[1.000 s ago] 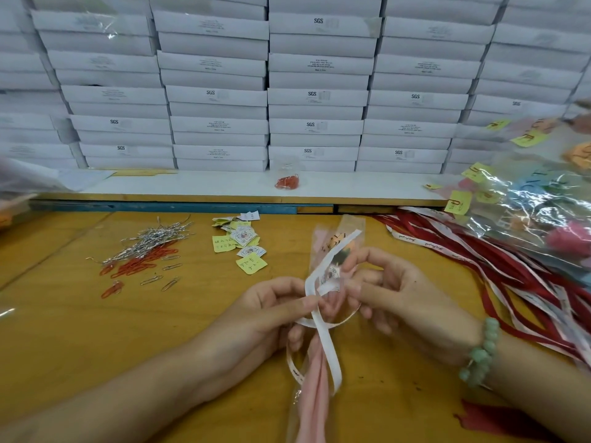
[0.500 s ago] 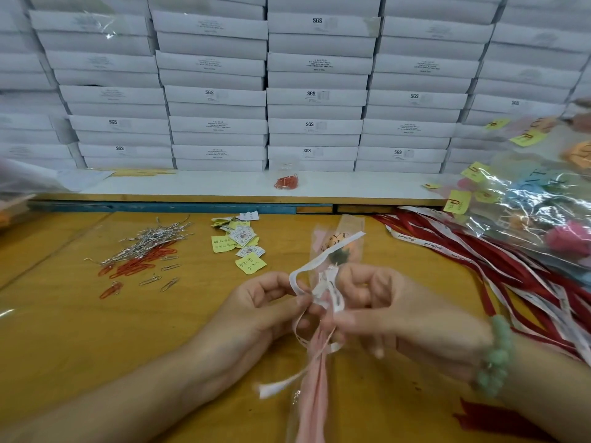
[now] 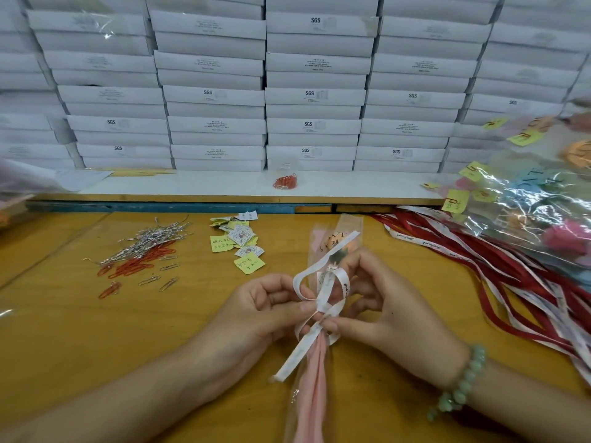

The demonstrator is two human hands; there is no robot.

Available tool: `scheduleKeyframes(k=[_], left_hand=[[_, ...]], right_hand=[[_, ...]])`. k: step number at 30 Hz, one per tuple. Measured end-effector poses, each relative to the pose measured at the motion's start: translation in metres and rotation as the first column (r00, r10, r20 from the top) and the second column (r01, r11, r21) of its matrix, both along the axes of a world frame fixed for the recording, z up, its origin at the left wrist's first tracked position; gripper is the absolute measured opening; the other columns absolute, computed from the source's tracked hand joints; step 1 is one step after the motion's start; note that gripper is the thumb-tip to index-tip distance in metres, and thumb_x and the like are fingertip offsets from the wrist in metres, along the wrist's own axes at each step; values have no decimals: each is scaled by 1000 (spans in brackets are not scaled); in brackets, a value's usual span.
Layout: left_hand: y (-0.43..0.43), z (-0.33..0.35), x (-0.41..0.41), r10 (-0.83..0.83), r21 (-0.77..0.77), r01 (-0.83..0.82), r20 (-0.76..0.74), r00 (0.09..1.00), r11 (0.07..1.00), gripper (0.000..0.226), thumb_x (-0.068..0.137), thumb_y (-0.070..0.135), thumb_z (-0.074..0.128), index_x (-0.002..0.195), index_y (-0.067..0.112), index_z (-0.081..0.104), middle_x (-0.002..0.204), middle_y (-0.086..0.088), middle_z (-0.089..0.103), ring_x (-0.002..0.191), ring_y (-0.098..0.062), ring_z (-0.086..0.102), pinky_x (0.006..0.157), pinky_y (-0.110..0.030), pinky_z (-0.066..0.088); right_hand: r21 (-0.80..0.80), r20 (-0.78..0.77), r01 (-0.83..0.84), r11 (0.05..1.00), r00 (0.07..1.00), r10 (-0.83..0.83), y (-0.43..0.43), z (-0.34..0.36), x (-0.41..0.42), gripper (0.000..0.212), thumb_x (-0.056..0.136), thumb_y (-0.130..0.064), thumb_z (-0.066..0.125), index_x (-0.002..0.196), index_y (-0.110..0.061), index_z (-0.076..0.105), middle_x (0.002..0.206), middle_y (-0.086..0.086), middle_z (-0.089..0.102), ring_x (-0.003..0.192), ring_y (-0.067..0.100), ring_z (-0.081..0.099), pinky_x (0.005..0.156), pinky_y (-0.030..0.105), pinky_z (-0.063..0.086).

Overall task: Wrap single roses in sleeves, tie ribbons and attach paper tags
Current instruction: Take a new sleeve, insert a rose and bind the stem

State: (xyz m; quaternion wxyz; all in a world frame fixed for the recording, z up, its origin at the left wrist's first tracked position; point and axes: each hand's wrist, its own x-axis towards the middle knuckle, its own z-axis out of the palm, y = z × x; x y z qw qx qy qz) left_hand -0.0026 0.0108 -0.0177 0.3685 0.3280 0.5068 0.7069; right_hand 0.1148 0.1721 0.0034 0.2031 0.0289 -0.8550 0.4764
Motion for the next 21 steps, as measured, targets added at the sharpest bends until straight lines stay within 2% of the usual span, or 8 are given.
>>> scheduleKeyframes(k=[5,8,9,11,13,16,18,21], left_hand=[[0,0,2,-7,11,7,-10,1000,1000,16,66,13,81,81,13,73,79,-11,71,61,-17,66,59,-24,55],[-1,1,3,-17,7,17,-34,999,1000,16,67,14,82,81,15,74,82,-9,72,66,-15,68,62,-23,55],[-1,1,3,-19,10,20,-34,999,1000,16,67,14,82,80,16,74,83,-9,73,66,-15,69,62,-22,54],[-1,1,3,-25,15,25,-31,999,1000,19,65,15,86,79,15,74,83,-9,73,65,-15,69,62,-22,54],[-1,1,2,-30,18,30,-29,999,999,21,63,17,88,80,15,74,84,-9,73,64,-15,68,62,-22,54],[-1,0,2,-2,24,3,-22,1000,1000,18,63,12,85,78,14,75,83,-11,72,66,-18,69,63,-24,55],[-1,0,2,16,17,-16,-31,999,1000,16,63,13,83,77,15,75,84,-9,73,73,-19,71,66,-24,56],[-2,1,1,21,9,-21,-50,999,1000,17,62,14,83,77,15,76,86,-8,74,79,-19,72,69,-22,55]], right_hand=[[-9,-3,4,1000,1000,-4,2,-1,-1,34,76,-5,78,92,-18,51,89,-3,65,77,13,68,63,41,57],[-56,-15,-14,998,1000,13,2,-3,-2,28,80,-1,71,91,-17,50,87,-3,63,74,16,68,62,51,52],[-64,-16,-27,998,1000,26,2,-4,-2,26,81,-2,68,91,-17,50,88,-3,63,73,16,68,60,50,51],[-102,-11,-61,993,998,60,2,-6,-2,25,81,-2,64,90,-20,50,88,-1,64,70,14,66,55,38,49],[-158,-4,-72,985,997,72,4,-7,-3,26,83,3,63,90,-20,51,89,3,65,70,16,65,58,28,49],[-219,-8,-42,975,999,41,8,-7,-4,25,84,8,63,92,-13,52,91,6,69,81,22,67,67,30,56],[-230,-22,-37,972,999,33,12,-6,-4,23,83,6,65,93,-10,53,92,5,70,87,20,68,74,27,56],[-190,-59,-51,981,997,40,16,-4,-2,16,87,-8,66,99,-12,56,97,1,69,93,14,67,82,23,53]])
